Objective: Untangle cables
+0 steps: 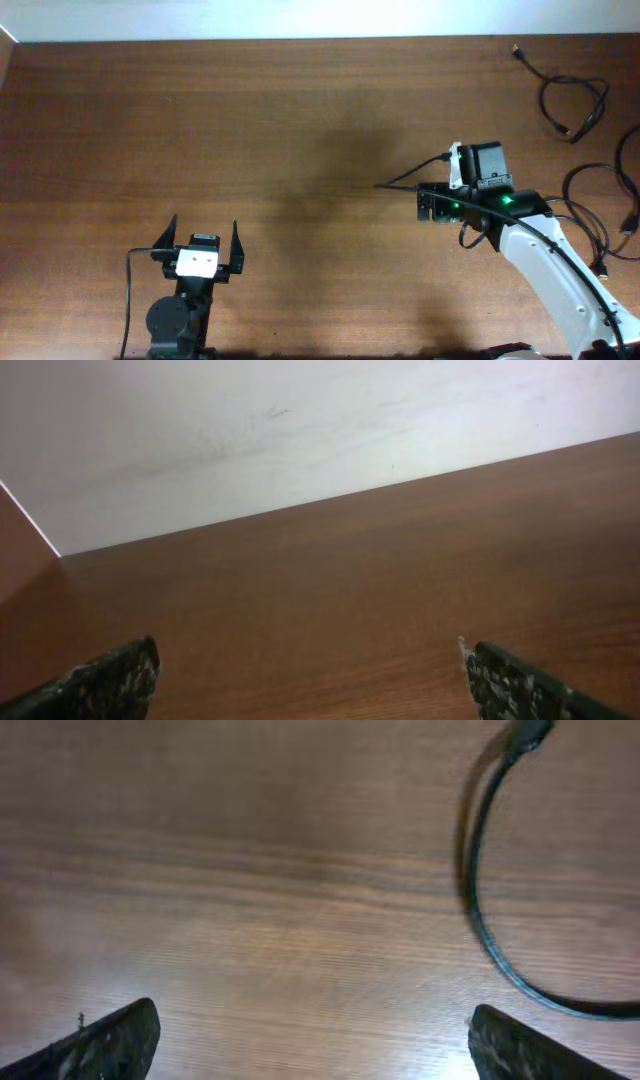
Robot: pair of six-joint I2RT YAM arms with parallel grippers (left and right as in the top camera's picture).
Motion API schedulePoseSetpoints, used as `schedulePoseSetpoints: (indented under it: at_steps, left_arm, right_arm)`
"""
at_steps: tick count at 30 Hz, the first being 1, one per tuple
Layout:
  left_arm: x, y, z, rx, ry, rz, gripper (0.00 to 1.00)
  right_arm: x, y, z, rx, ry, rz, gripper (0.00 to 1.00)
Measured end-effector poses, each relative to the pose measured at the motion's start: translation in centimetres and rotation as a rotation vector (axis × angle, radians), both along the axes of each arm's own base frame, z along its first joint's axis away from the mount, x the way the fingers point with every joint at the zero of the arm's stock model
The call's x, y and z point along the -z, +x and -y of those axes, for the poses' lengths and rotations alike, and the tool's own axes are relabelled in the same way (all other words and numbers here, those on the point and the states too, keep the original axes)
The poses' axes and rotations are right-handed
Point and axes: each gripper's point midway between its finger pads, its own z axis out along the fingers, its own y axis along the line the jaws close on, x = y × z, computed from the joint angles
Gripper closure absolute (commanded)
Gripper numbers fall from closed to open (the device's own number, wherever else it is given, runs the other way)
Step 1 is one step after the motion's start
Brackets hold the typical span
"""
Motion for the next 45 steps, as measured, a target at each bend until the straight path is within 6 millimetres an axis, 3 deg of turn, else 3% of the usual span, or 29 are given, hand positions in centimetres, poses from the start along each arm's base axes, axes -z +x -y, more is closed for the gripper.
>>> schedulePoseSetpoints:
  at_steps: [4,10,12,13,17,21,26,30,35,45]
  left_arm:
    - [0.0,0.0,0.0,0.000,0.000,0.000,0.01]
    - [0.0,0.0,0.0,0.000,0.000,0.000,0.01]
    - [0.0,0.0,0.0,0.000,0.000,0.000,0.01]
    - [0.0,0.0,0.0,0.000,0.000,0.000,0.01]
    - [0.0,0.0,-0.1,-0.004,0.000,0.001,0.01]
    - [0.0,0.0,-0.1,-0.008,0.001,0.000,0.01]
    - [0.0,0.0,-0.1,-0.008,0.000,0.000,0.01]
    - [0.0,0.0,-0.1,-0.008,0.001,0.000,0.01]
    - [0.0,0.0,-0.1,-0.007,0.001,0.000,0.01]
    - [0.0,0.0,-0.1,-0.008,0.001,0.000,0.01]
  right_arm:
    - [-0.7,0.1,1.1,0.030,-0.051,0.029,0.02]
    - [-7.2,-0.2,1.2,0.038,-0.012,0.238,0.02]
    - [-10.1,0.9,1.1,0.045,0.021,0.416,0.02]
    - [-10.4,0.8,1.1,0.049,0.035,0.496,0.02]
    - [-8.3,-1.8,2.7,0.086,0.053,0.631,0.02]
    - [-10.4,-4.2,4.4,0.139,0.071,0.835,0.02]
    - [-9.3,-5.5,4.7,0.141,0.114,1.070,0.02]
    - [-9.2,-5.9,4.7,0.140,0.115,1.085,0.02]
    - [-7.6,-6.8,4.9,0.145,0.104,1.027,0.02]
    - [-7.2,-7.3,5.1,0.149,0.096,1.017,0.02]
